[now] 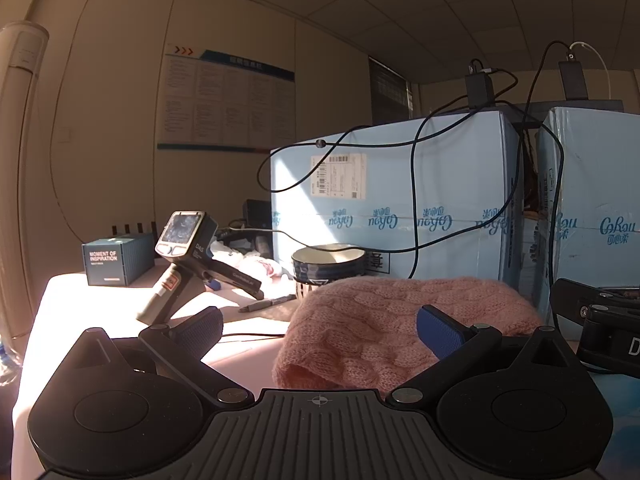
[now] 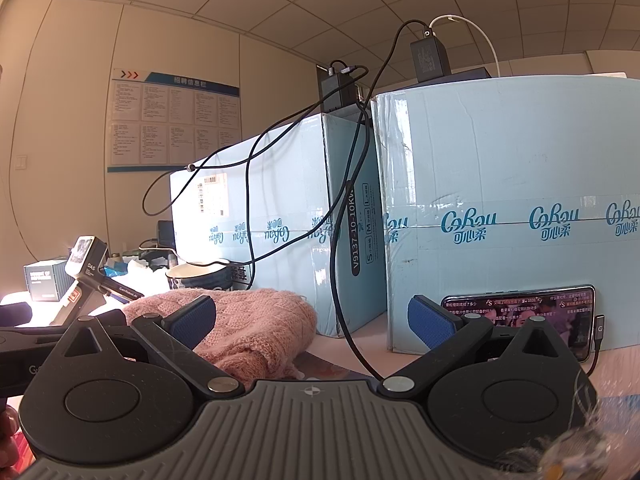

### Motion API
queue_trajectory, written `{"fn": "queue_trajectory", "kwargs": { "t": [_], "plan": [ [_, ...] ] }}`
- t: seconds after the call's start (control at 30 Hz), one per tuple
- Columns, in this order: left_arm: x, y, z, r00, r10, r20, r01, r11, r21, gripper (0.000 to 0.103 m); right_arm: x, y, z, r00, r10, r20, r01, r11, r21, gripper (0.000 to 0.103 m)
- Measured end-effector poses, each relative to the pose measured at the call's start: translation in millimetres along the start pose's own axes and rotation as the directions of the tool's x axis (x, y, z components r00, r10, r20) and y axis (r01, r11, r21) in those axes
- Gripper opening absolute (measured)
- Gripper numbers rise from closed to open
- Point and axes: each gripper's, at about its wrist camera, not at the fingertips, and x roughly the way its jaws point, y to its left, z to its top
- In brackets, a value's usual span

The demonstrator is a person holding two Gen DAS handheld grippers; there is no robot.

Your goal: Fold clothes

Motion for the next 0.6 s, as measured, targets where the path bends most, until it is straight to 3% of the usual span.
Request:
{"fn": "queue_trajectory", "kwargs": {
  "t": [0.6],
  "plan": [
    [1.6,-0.9,0.0,1.0,-0.003,-0.009,0.003,1.0,0.001,0.103,-0.4,-0.3,0.2,1.0,0.001,-0.001,-0.001,1.0,0.001,0.103]
  ]
}}
